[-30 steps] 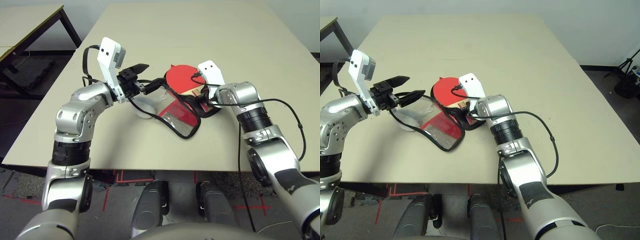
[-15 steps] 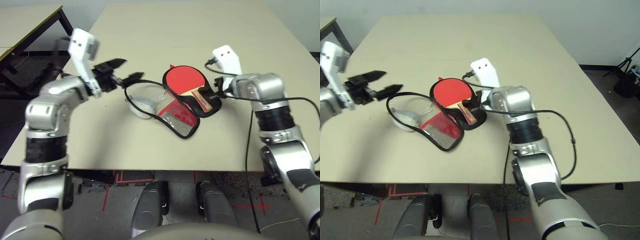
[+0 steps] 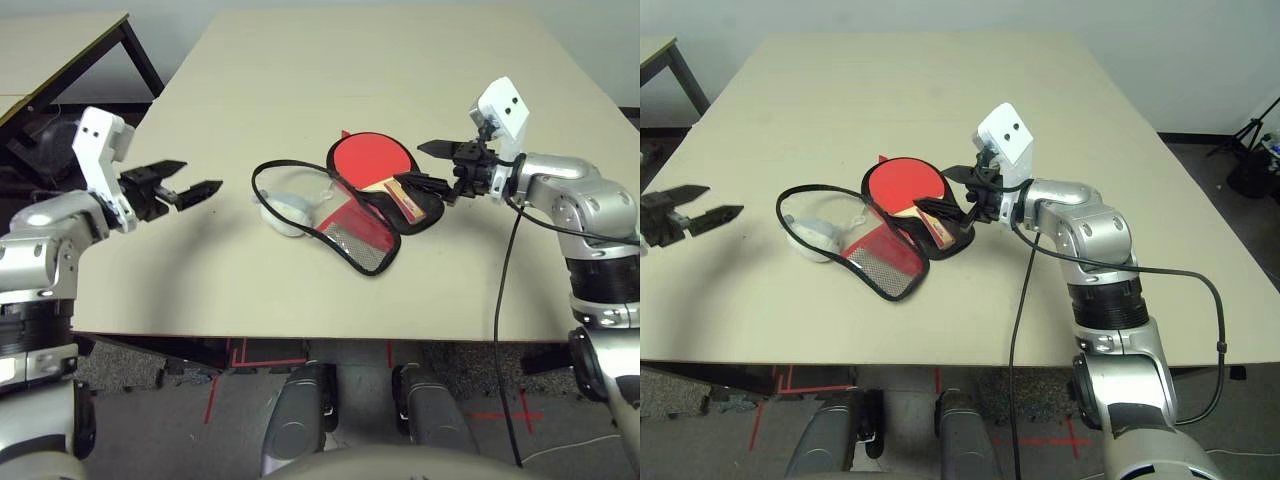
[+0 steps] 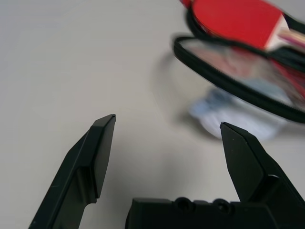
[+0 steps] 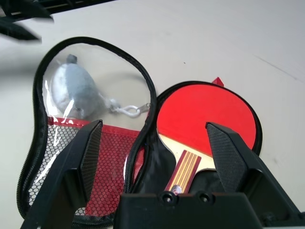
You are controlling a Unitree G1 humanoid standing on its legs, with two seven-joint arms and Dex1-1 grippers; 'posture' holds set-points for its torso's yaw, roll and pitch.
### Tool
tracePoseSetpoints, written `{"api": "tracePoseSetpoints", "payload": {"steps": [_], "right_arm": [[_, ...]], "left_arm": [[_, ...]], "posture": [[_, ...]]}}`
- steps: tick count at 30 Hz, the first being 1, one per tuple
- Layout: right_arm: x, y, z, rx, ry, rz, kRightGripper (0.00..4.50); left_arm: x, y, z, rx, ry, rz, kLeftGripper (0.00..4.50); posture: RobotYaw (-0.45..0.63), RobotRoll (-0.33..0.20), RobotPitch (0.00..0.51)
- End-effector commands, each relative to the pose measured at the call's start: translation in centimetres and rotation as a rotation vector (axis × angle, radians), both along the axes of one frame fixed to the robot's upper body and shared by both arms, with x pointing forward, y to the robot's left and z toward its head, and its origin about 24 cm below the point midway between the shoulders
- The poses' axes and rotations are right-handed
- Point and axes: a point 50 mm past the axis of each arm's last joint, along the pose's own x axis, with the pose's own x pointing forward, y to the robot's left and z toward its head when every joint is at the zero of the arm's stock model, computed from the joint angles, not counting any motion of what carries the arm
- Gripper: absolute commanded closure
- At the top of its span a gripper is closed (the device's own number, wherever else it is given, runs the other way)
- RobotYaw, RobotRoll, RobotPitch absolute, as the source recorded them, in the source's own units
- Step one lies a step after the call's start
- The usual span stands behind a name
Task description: Store the ping-pong paddle in its case and zip it.
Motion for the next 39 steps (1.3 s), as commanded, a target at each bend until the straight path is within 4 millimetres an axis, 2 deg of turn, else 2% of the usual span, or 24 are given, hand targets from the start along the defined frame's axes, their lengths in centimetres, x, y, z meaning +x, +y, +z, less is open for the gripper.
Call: {"api": "tracePoseSetpoints", "payload": {"steps": [1, 6, 12, 16, 22, 31, 36, 39], "right_arm": [[-0.3, 0.2, 0.0, -0.014, -0.008, 0.022, 0.02], [-0.2, 0.4, 0.2, -0.014, -0.007, 0.01, 0.02], [-0.3, 0.9, 0.6, -0.009, -0.016, 0.011, 0.02], [-0.3, 0.8, 1.1, 0.007, -0.023, -0.015, 0.02], [0.8, -0.5, 2.7, 0.035, -0.07, -0.129, 0.02], [1.9, -2.9, 4.7, 0.083, -0.053, -0.311, 0.02], [1.7, -3.2, 4.1, 0.077, 0.018, -0.334, 0.02], [1.4, -3.3, 3.1, 0.096, 0.131, -0.341, 0.02]], "left_arm": [[-0.2, -2.2, -1.0, 0.009, 0.056, -0.09, 0.0], [0.3, -4.4, -1.1, -0.003, 0.066, -0.16, 0.0], [1.5, -6.8, -0.2, -0.011, 0.041, -0.25, 0.0], [3.2, -9.2, 2.1, -0.055, -0.024, -0.326, 0.0], [6.5, -12.2, 3.7, -0.041, -0.1, -0.414, 0.0], [10.3, -15.3, 2.3, -0.063, -0.099, -0.439, 0.0], [11.2, -16.5, 1.5, -0.07, -0.109, -0.42, 0.0], [11.4, -17.1, 2.2, -0.093, -0.146, -0.436, 0.0]], "posture": [[0.06, 0.0, 0.125], [0.05, 0.0, 0.128], [0.04, 0.0, 0.134], [0.04, 0.0, 0.136], [0.02, 0.0, 0.141], [-0.03, 0.0, 0.15], [-0.04, 0.0, 0.153], [-0.04, 0.0, 0.153]]}}
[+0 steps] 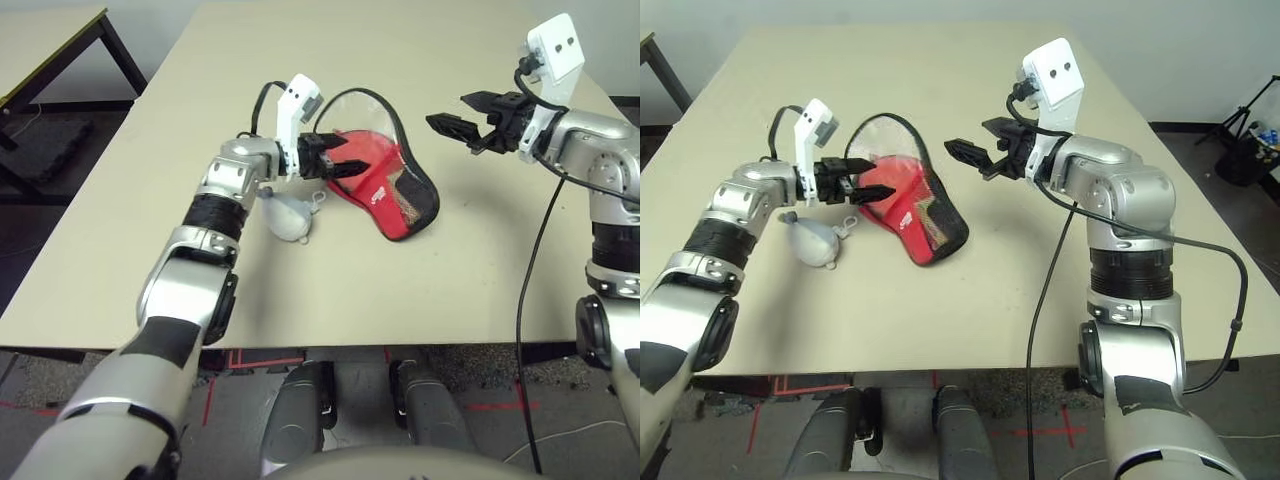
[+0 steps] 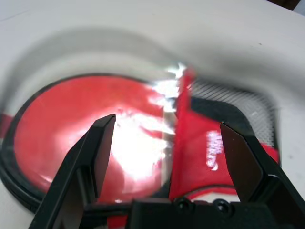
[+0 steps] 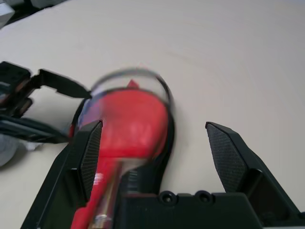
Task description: Store the ping-pong paddle in its case and zip it.
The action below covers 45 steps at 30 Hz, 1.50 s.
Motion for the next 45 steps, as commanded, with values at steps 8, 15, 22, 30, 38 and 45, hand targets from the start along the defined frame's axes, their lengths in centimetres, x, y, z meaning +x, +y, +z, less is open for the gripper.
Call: {"api": "tracePoseSetpoints", "payload": {"steps": [8, 15, 22, 30, 38, 45], "right_arm": [[-2.0, -2.2, -7.8, 0.24, 0.566, -0.122, 0.02], [-2.6, -3.7, -10.4, 0.343, 0.787, -0.297, 0.02], [-2.2, -2.4, -11.2, 0.424, 0.835, -0.279, 0.02], [-1.0, -1.1, -11.7, 0.494, 0.841, -0.258, 0.02], [1.2, 1.5, -12.5, 0.64, 0.826, -0.262, 0.02], [1.8, 3.3, -13.7, 0.642, 0.84, -0.26, 0.18]], "left_arm": [[-3.1, 0.0, 4.2, -0.057, -0.09, -0.151, 0.0], [-7.9, 1.9, 2.1, -0.006, 0.023, -0.144, 0.0], [-9.4, 3.3, 0.1, -0.014, 0.111, -0.066, 0.0], [-9.5, 2.6, -0.3, -0.057, 0.119, -0.049, 0.0], [-9.4, 1.9, -0.1, -0.072, 0.113, -0.057, 0.0], [-9.4, 1.8, 0.3, -0.077, 0.105, -0.051, 0.0]], "posture": [[0.01, 0.0, 0.143], [0.04, 0.0, 0.143], [0.05, 0.0, 0.138], [0.05, 0.0, 0.142], [0.06, 0.0, 0.147], [0.08, 0.0, 0.151]]}}
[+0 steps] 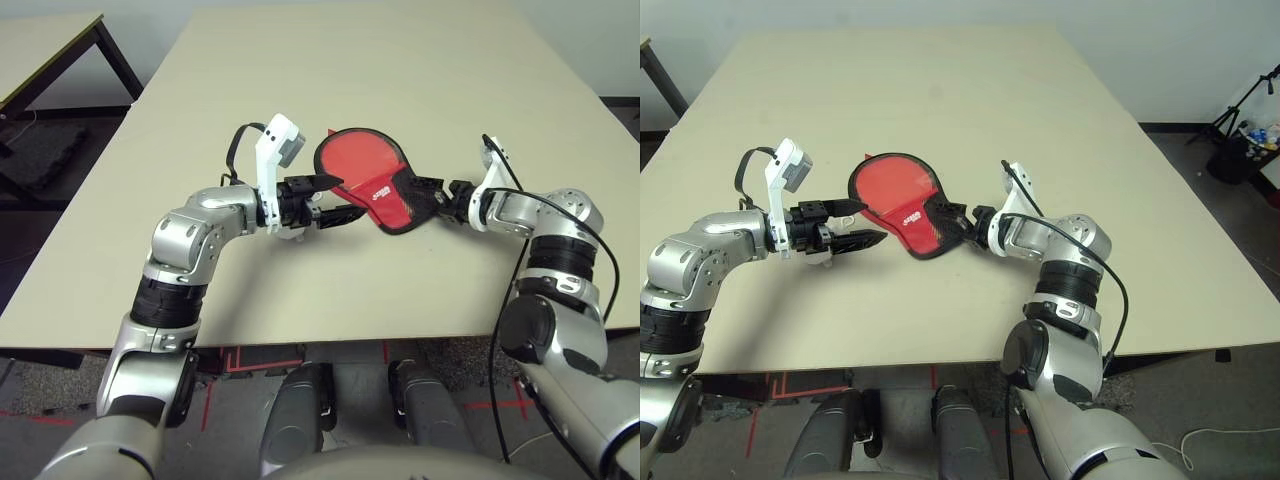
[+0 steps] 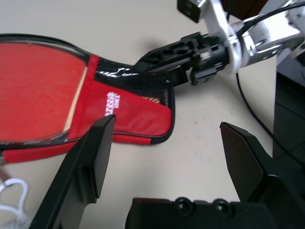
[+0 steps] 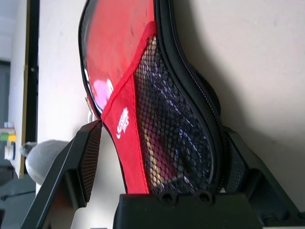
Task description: Store the ping-pong paddle in its case and zip it.
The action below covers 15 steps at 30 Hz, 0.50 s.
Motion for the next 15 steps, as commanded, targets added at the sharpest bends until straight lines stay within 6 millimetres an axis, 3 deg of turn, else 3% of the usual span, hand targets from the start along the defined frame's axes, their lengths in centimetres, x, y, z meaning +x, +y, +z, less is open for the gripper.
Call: {"api": "tracePoseSetpoints", "payload": {"steps": [1, 12, 14, 15], "right_arm": [[-0.1, 1.3, -1.5, -0.027, 0.05, 0.029, 0.39], [-1.1, 1.0, -1.9, -0.113, 0.079, 0.065, 3.92], [-1.4, 1.0, -1.5, -0.126, 0.085, 0.086, 4.49], [-1.7, 0.9, -1.3, -0.14, 0.086, 0.101, 4.49]], "left_arm": [[-0.1, -0.2, 0.3, 0.007, -0.005, -0.003, 0.0], [-0.2, -0.1, 0.3, 0.009, -0.004, 0.006, 0.0], [-0.1, -0.2, 0.3, 0.008, -0.005, 0.006, 0.0], [-0.1, -0.2, 0.4, 0.008, -0.005, 0.006, 0.0]], "posture": [[0.08, 0.0, 0.152], [0.07, 0.0, 0.154], [0.06, 0.0, 0.157], [0.06, 0.0, 0.157]]}}
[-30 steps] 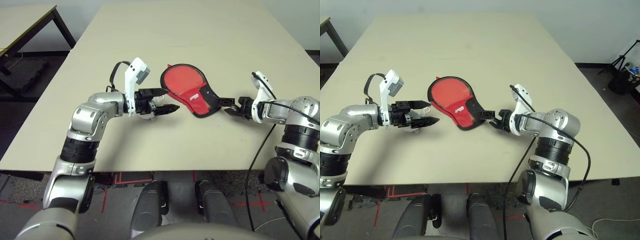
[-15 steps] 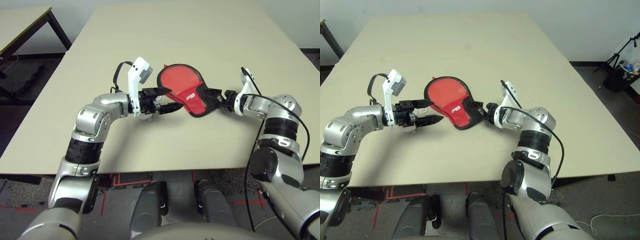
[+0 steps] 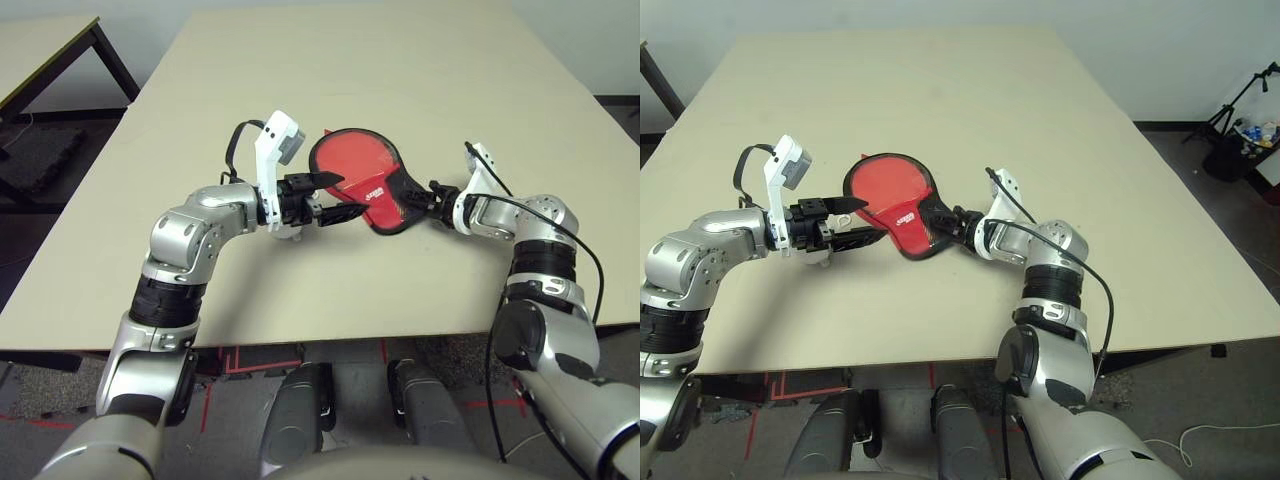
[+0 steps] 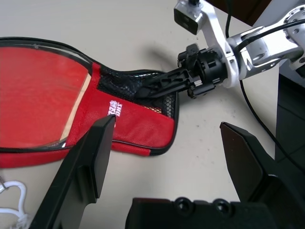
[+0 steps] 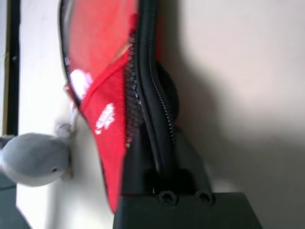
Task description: Store the ping-pong paddle in its case and zip it.
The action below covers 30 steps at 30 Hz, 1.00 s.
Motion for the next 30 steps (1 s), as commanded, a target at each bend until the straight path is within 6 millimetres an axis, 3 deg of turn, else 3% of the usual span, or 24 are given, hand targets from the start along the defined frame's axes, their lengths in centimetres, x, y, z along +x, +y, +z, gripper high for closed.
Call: {"api": "tracePoseSetpoints", "payload": {"steps": [1, 7, 15, 19, 23, 30], "right_arm": [[-1.2, 0.1, -0.4, -0.065, 0.062, 0.06, 4.49], [-3.7, -1.4, 1.2, -0.145, 0.022, 0.118, 4.49], [-9.3, -3.5, 0.9, -0.219, -0.039, 0.262, 4.49], [-10.9, -4.5, 1.3, -0.228, -0.026, 0.266, 4.49], [-13.2, -3.9, 1.7, -0.188, 0.011, 0.229, 4.49], [-14.9, -2.1, 0.9, -0.168, 0.033, 0.188, 4.49]], "left_arm": [[-0.1, -0.2, 0.1, 0.006, 0.001, -0.009, 0.0], [-0.1, -0.2, 0.0, 0.007, 0.005, -0.009, 0.0], [0.0, -0.7, -0.1, -0.002, 0.006, -0.02, 0.0], [0.2, -0.7, -0.1, -0.001, 0.005, -0.027, 0.0], [0.5, -0.9, 0.0, -0.001, 0.004, -0.037, 0.0], [0.7, -1.2, -0.1, 0.0, 0.006, -0.052, 0.0]], "posture": [[0.06, 0.0, 0.158], [0.04, 0.0, 0.167], [0.01, 0.0, 0.166], [-0.02, 0.0, 0.163], [-0.03, 0.0, 0.162], [-0.05, 0.0, 0.165]]}}
